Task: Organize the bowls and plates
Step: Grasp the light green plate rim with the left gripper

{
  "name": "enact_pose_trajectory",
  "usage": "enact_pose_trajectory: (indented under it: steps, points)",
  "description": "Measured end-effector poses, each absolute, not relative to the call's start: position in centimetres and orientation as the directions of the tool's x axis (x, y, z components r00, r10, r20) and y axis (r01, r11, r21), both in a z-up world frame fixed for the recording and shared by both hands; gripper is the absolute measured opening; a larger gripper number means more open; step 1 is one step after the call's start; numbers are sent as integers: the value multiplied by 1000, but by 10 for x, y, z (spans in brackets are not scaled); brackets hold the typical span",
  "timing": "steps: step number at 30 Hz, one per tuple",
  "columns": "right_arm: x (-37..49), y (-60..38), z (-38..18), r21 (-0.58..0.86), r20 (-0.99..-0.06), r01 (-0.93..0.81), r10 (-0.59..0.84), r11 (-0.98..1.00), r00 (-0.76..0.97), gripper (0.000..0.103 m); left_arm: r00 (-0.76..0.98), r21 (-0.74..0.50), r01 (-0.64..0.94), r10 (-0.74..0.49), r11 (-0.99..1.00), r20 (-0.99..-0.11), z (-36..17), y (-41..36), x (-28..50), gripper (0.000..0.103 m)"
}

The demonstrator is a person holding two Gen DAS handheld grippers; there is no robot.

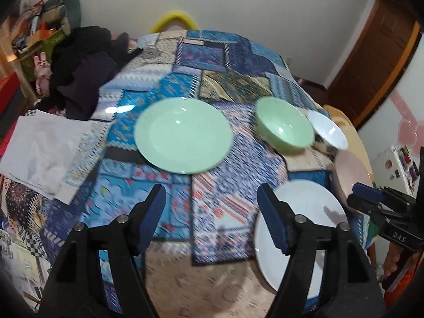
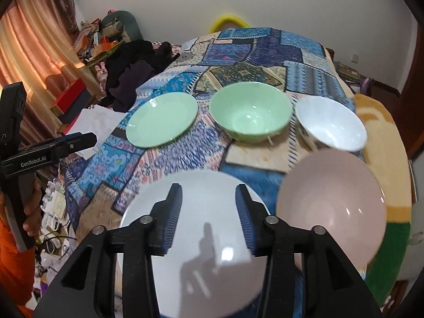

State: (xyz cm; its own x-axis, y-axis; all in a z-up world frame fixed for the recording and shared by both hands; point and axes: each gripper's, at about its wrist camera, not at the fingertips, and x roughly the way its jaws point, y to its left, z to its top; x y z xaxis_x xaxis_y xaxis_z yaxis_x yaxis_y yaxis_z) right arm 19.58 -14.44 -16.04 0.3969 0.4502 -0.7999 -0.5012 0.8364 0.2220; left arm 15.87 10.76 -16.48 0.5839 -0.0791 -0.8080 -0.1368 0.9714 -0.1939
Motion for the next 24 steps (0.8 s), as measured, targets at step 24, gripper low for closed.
enact_pose_trajectory:
  steps: [24]
  points:
    - [294, -26, -233, 247, -884, -562, 421, 789, 203, 45, 456, -182, -232, -58, 955, -888, -272, 223, 282, 45]
